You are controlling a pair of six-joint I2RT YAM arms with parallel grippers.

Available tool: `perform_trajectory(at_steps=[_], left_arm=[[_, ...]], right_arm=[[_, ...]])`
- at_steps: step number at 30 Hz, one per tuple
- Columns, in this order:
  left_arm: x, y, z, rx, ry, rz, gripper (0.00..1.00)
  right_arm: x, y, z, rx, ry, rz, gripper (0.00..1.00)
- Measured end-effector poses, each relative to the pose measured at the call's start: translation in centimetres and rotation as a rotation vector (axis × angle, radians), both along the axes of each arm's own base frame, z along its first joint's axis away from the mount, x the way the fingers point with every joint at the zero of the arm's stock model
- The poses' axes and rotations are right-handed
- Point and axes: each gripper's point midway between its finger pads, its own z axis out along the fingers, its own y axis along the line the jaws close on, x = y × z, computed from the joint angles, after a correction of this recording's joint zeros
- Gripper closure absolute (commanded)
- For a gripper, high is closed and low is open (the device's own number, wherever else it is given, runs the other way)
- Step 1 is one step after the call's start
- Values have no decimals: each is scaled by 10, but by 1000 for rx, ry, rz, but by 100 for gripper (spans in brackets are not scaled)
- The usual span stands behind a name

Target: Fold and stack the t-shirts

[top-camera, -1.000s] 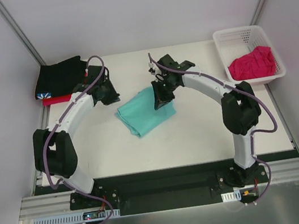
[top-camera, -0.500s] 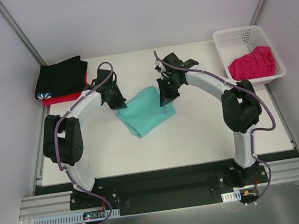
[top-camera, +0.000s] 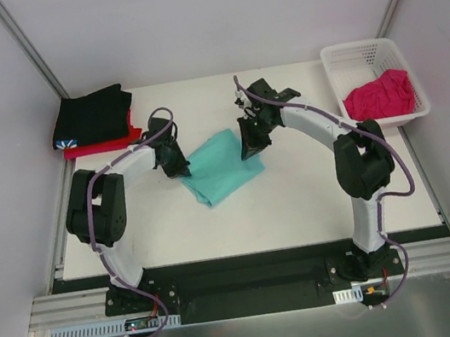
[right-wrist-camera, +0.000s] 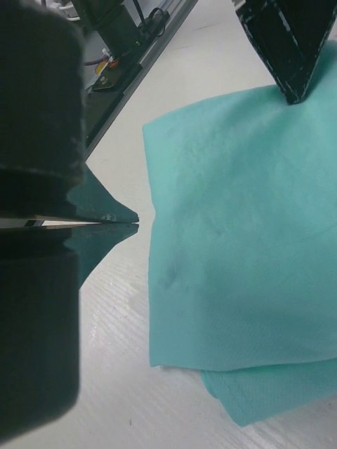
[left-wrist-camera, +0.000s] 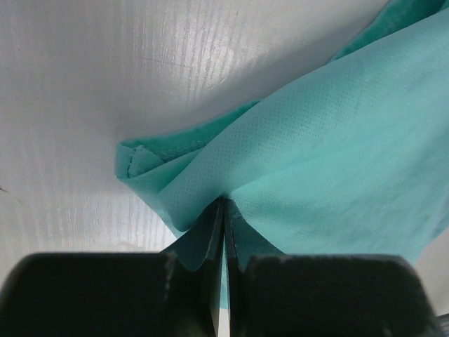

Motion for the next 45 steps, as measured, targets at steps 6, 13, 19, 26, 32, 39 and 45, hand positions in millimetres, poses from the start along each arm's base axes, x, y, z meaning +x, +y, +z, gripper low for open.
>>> perform_trajectory(at_steps=[6,13,19,26,32,39,45], left_arm=[[-2,0,-12,-1,18,13,100],[-1,0,-12,-4,13,15,100],[0,0,-12,-5,10,17,100],[0,0,-12,-5,10,17,100],[0,0,-12,-6,10,17,100],[-1,-1,-12,-12,16,13,100],[-1,-1,-12,-13,15,13,100]], right_arm=[[-9,25,-5,41,26,24,99],[-36,74,-28,86,83,99,99],[-47,95,-43,101,125,117,99],[-53,109,-43,123,121,134,99],[-90,98,-82,64,192,160,99],[-114,94,-86,74,210,180,99],[-116,87,-84,41,199,184,99]])
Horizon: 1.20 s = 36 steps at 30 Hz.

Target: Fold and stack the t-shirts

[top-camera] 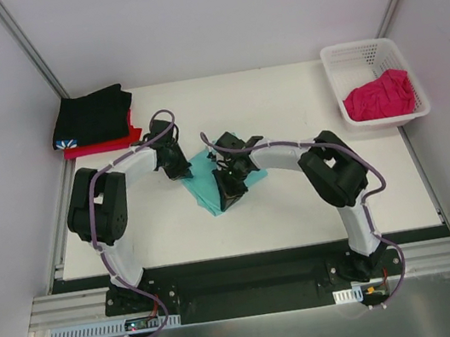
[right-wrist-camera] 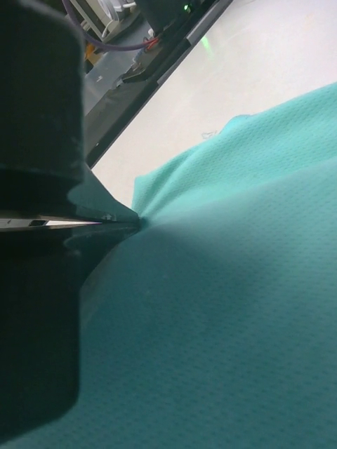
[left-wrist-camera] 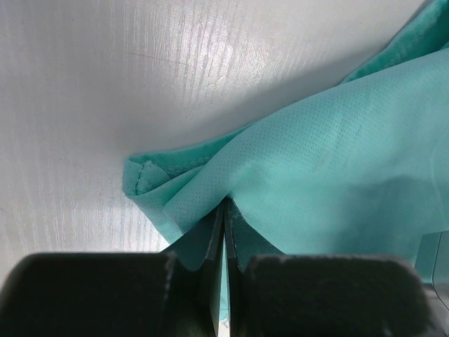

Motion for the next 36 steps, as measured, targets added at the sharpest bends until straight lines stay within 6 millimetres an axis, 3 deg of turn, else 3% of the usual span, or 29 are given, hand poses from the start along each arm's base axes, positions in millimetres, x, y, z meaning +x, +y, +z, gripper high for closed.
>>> perform_trajectory(at_steps=[5,8,15,19,21,24,29,36], left_arm=[[0,0,0,0,-1,0,100],[0,0,0,0,-2,0,100],[1,0,2,-1,-5,0,100],[1,0,2,-1,-6,0,100],[1,0,2,-2,-7,0,100],[1,0,2,-2,-7,0,100],[1,0,2,-1,-7,0,100],[1,0,3,-2,-7,0,100]], right_arm=[[-2,-11,5,-57,2,6,99],[8,-10,20,-60,-16,8,99],[80,-7,87,33,-166,-58,99],[112,-16,103,55,-218,-93,99],[120,-21,96,46,-214,-103,99],[123,-32,67,2,-170,-108,99],[101,-55,23,-88,-70,-98,99],[83,-69,4,-129,-26,-83,99]])
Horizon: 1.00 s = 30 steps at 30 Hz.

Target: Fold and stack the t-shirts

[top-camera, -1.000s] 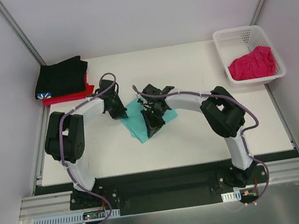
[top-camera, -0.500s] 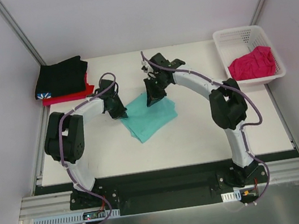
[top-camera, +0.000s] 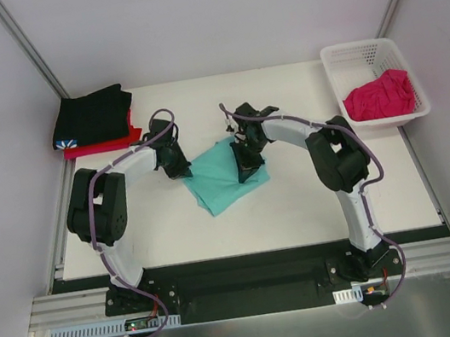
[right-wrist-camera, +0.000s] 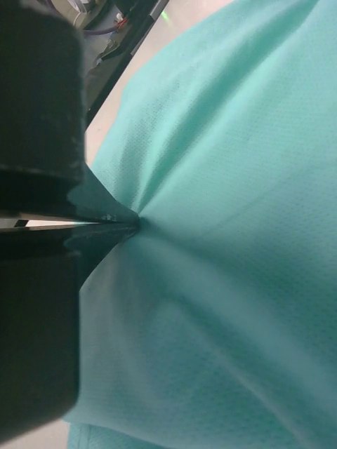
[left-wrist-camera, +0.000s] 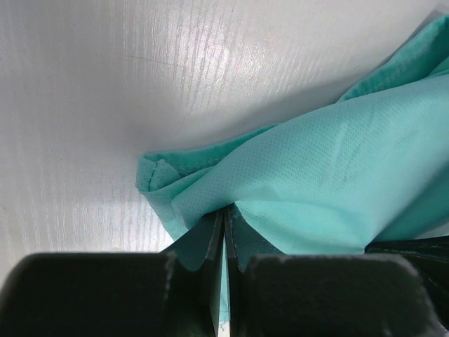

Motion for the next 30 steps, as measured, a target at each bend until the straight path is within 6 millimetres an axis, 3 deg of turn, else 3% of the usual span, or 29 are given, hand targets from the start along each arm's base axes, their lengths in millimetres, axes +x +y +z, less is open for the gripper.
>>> perform_trajectory(at_steps=[5,8,12,13,17,26,30], left_arm=[[3,-1,4,-1,-8,-4,100],[6,-1,10,1,-27,-17,94],[7,0,26,8,-62,-39,80],[7,2,32,12,-74,-41,69],[14,11,59,18,-132,-25,68],[46,61,96,16,-179,111,65],[62,65,125,13,-222,120,65]], right_arm=[[3,-3,10,4,-20,2,99],[10,-2,22,7,-36,3,99],[29,10,51,50,-99,5,92],[34,14,59,68,-119,6,91],[45,27,82,128,-163,11,89],[37,62,93,246,-153,35,87],[36,77,79,278,-120,42,86]])
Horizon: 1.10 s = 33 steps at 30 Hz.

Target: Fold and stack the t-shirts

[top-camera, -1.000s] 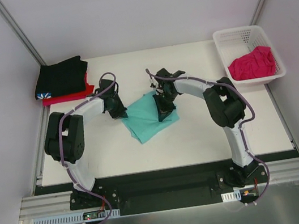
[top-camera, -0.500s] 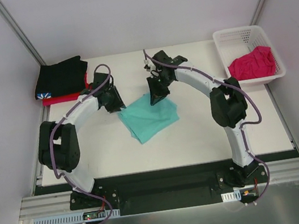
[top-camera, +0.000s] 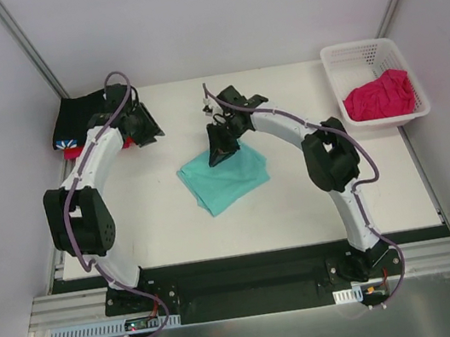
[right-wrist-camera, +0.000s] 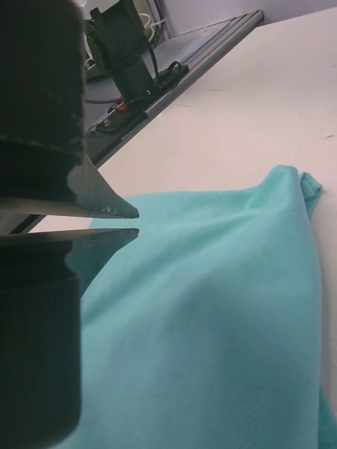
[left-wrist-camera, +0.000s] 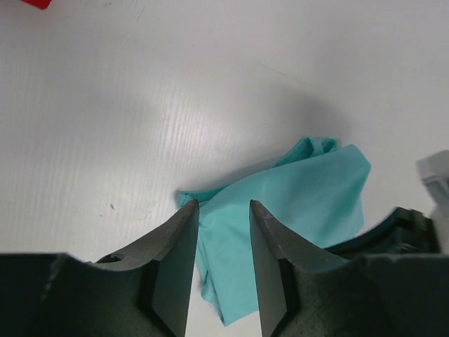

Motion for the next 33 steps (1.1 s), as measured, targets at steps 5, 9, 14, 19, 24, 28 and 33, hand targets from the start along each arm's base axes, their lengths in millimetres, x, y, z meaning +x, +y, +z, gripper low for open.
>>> perform_trajectory(at_steps=[5,9,14,19,24,28,33], left_arm=[[18,13,18,-28,-15,22,66],[39,53,18,-42,12,109,66],[72,116,24,11,-13,256,64],[114,159,36,58,-94,342,64],[155,182,21,35,-144,360,62],[179,194,-3,-21,-154,358,57],[192,216,-23,-61,-171,382,55]], right_arm=[[-9,1,-40,-27,83,4,86],[-23,-8,-59,-51,133,0,85],[-48,-21,-60,-50,171,-7,85],[-66,-25,-25,1,116,4,85],[-91,-25,10,54,49,43,85],[-107,-29,24,73,24,61,85],[-112,-33,32,82,11,63,85]])
